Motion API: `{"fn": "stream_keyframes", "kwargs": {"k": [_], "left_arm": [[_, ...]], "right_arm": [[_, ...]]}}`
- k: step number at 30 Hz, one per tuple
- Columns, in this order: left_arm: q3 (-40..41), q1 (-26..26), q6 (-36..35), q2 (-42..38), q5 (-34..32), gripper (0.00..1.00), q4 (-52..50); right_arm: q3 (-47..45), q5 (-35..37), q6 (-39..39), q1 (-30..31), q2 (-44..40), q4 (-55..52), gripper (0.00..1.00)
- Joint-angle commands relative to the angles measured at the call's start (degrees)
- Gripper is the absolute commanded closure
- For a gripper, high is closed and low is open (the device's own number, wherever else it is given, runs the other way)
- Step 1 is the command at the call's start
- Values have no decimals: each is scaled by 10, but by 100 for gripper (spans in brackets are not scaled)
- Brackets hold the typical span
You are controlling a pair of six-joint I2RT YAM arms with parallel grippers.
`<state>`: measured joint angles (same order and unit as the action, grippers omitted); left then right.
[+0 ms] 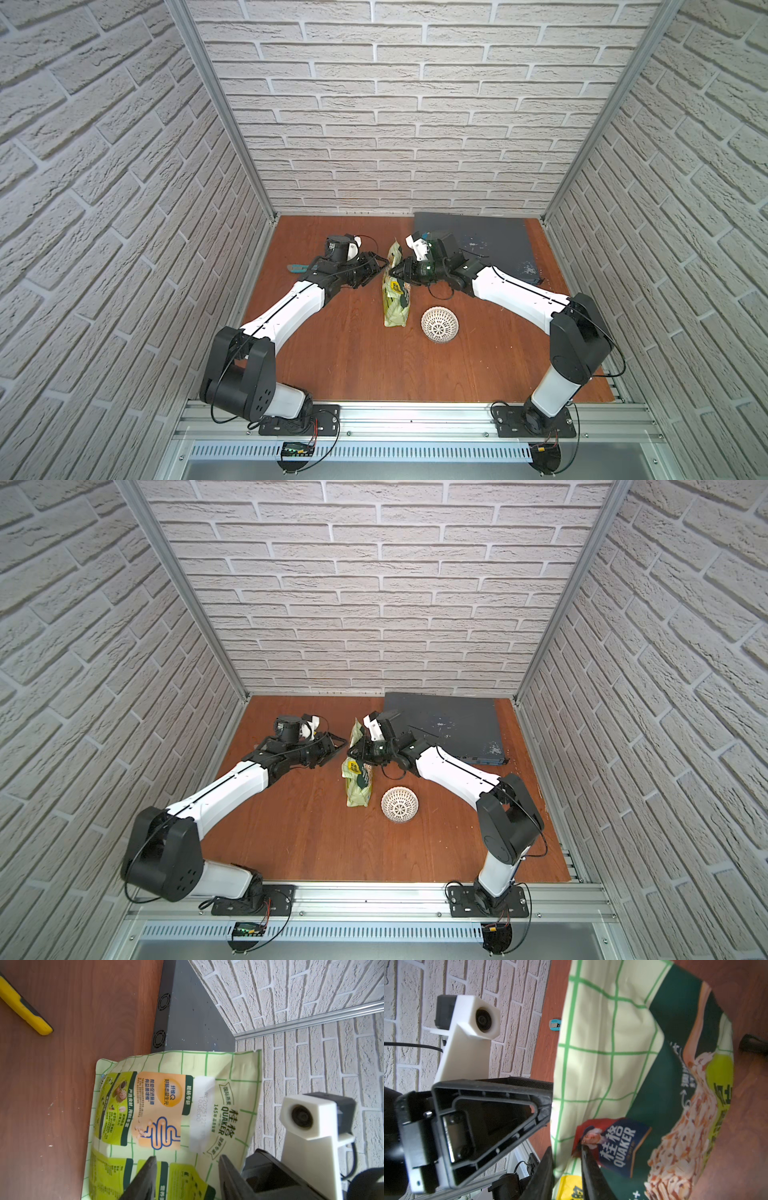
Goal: Pour the oats into the breakfast bowl
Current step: Open the oats bag at the center of the board.
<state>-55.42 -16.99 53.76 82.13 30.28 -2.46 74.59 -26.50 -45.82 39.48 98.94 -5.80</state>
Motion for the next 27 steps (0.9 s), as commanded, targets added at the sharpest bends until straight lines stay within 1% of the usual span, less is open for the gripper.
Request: {"fn": "stream_keyframes", "kwargs": {"k": [1, 11, 25, 27], "left_arm": [[-21, -7, -2, 6, 16, 51, 38], [-30, -19, -1, 16, 16, 50, 45], [-35, -22, -4, 37, 15, 53, 49], [-35, -23, -4, 41, 17, 54, 50]], "right_arm": [[-2, 14, 13, 3, -8, -23, 74], [1, 16, 16, 4, -9, -27, 74], [4, 16, 18, 4, -11, -31, 74], [5, 16, 20, 4, -10, -33, 74]]}}
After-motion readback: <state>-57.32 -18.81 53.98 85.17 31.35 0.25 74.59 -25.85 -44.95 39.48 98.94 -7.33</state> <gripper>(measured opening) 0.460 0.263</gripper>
